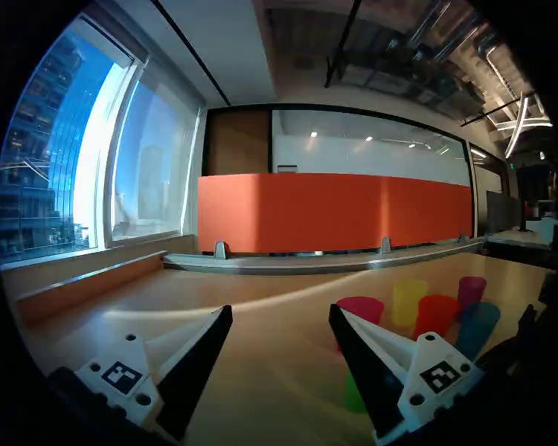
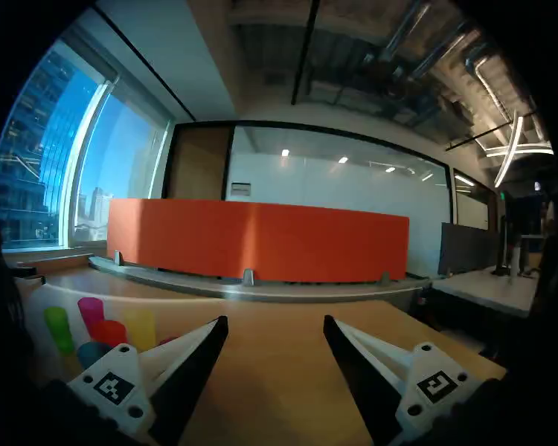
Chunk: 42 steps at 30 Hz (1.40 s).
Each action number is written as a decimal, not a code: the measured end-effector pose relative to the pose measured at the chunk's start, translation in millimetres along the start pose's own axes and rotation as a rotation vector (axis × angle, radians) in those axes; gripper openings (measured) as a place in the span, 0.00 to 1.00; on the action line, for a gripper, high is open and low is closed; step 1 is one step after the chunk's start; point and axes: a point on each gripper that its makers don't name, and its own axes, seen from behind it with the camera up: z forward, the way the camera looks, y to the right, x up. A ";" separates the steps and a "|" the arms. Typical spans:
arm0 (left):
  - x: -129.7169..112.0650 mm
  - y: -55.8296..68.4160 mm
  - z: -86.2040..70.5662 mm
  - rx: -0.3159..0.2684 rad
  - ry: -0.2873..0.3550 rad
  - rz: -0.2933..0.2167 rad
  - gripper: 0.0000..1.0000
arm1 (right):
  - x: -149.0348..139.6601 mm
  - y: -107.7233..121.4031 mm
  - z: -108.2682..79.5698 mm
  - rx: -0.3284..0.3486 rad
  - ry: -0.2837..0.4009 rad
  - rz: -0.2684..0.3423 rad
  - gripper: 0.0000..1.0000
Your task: Pour water
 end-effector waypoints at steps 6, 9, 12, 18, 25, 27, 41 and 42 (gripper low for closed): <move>0.5 -0.3 -0.6 0.000 0.000 0.000 0.96 | -13.4 1.8 7.6 0.002 0.004 0.011 0.99; 0.1 -0.7 -0.9 0.000 0.000 0.000 0.96 | -16.8 2.1 10.3 0.004 0.010 0.021 0.99; 0.1 -1.0 -1.0 0.000 0.000 0.000 0.97 | -20.4 1.6 11.7 0.007 0.016 0.032 0.99; 0.0 -0.7 -0.9 0.000 0.000 0.000 0.96 | -26.5 -0.3 16.0 0.013 0.016 0.037 0.99; 0.2 -0.7 -0.9 0.000 0.000 0.000 0.97 | -27.2 -4.3 20.8 0.020 0.029 0.014 0.99; 0.3 -0.8 -0.7 0.000 0.000 0.000 0.96 | -27.7 -4.5 22.2 0.022 0.032 0.014 0.99; 0.8 -1.2 -1.1 0.000 0.000 0.000 0.96 | -49.0 8.9 27.0 0.002 0.002 0.048 0.99; 0.8 -1.1 -1.1 0.000 -0.001 0.000 0.96 | -50.2 9.1 26.8 0.002 0.001 0.049 0.99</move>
